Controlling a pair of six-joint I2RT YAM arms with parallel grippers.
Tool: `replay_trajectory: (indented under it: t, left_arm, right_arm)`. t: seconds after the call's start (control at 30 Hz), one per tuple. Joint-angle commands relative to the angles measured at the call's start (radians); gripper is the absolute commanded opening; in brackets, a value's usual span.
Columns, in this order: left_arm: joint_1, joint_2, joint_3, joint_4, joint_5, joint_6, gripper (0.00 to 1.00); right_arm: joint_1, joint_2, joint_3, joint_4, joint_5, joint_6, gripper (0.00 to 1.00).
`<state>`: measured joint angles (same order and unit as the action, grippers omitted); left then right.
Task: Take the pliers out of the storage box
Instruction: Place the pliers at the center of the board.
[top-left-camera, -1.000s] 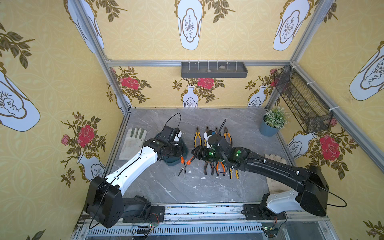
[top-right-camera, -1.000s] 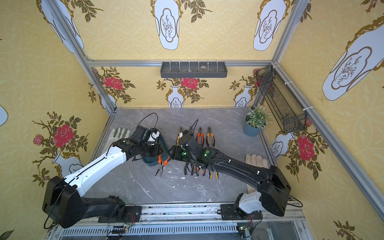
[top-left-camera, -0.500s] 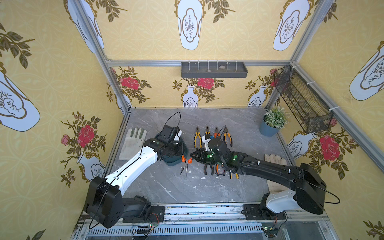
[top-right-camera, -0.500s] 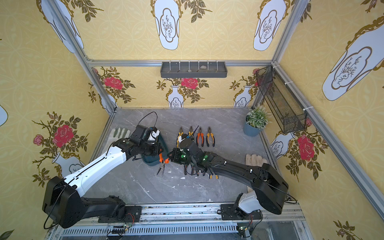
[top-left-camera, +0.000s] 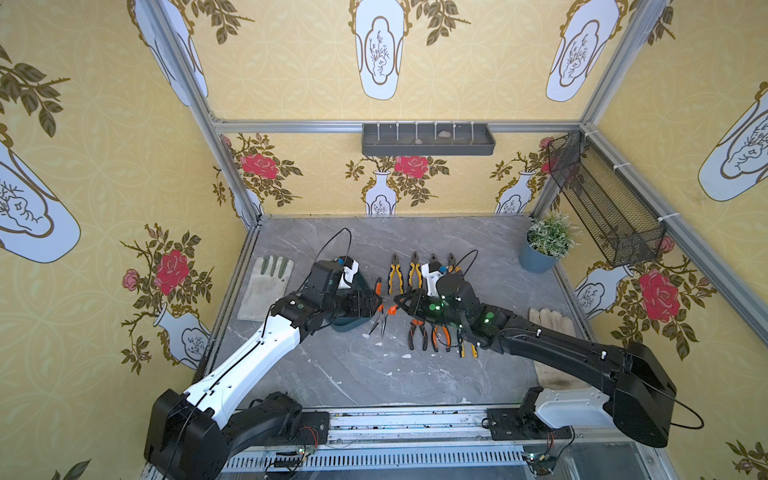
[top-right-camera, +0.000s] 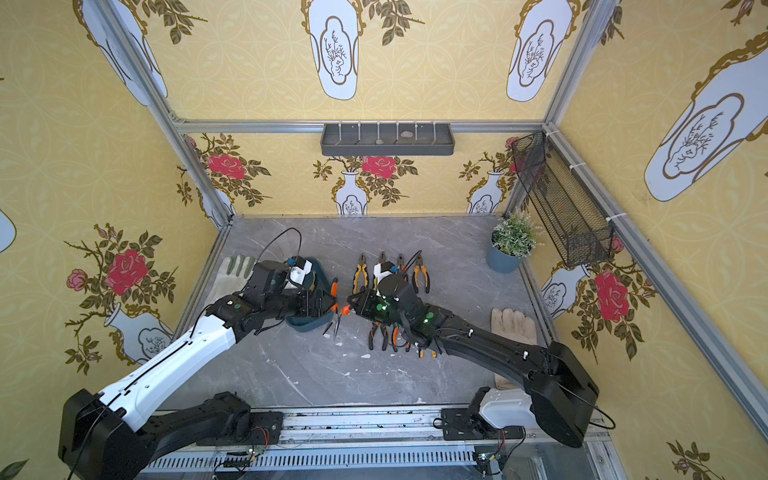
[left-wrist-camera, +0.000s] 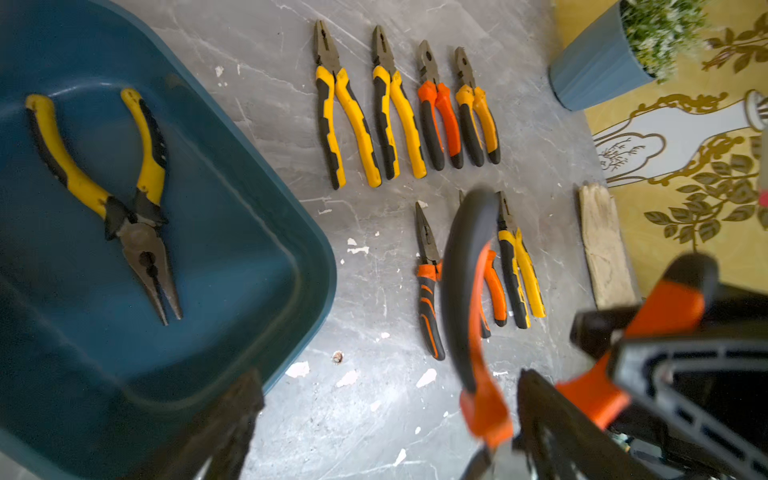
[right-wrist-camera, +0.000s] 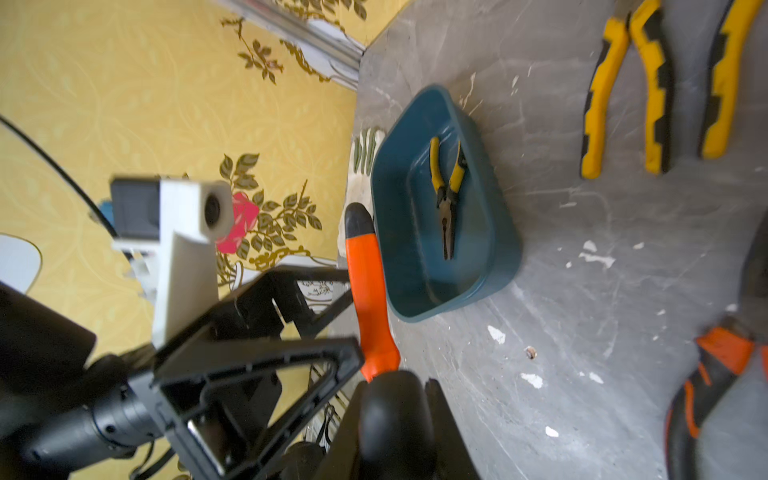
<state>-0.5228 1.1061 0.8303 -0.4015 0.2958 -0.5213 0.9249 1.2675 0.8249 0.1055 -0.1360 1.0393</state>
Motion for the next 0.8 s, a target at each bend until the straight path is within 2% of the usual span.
replay_trajectory:
  t: [0.0,0.2,0.27,0.37,0.43,0.5,0.53,0.6,0.77]
  left_arm:
    - [0.000,-0.034,-0.065,0.173,0.164,-0.006,0.99]
    - [0.000,-0.061,-0.168,0.378,0.329,-0.065,0.98]
    - [0.000,-0.064,-0.178,0.412,0.365,-0.066,0.82]
    - [0.000,-0.071,-0.191,0.488,0.444,-0.078,0.73]
    - [0.000,-0.064,-0.177,0.503,0.495,-0.085,0.60]
    - [-0.001,-0.038,-0.148,0.478,0.541,-0.078,0.42]
    - [-0.001,-0.017,-0.128,0.457,0.564,-0.073,0.37]
    - [0.000,0.018,-0.102,0.421,0.594,-0.071,0.36]
    - [0.000,0.047,-0.097,0.414,0.629,-0.094,0.40]
  right_arm:
    - [-0.073,-0.015,0.012,0.054,-0.148,0.005,0.00]
    - [-0.170,0.042,0.068,0.017,-0.426,0.022,0.00]
    - [-0.181,0.057,0.058,0.055,-0.501,0.046,0.00]
    - [-0.187,0.092,0.046,0.126,-0.596,0.075,0.00]
    - [-0.188,0.104,0.042,0.149,-0.623,0.077,0.00]
    - [-0.189,0.103,0.039,0.160,-0.625,0.071,0.00]
    - [-0.190,0.101,0.042,0.163,-0.626,0.064,0.00]
    - [-0.194,0.094,0.057,0.148,-0.623,0.039,0.00]
    - [-0.200,0.065,0.127,0.042,-0.597,-0.060,0.00]
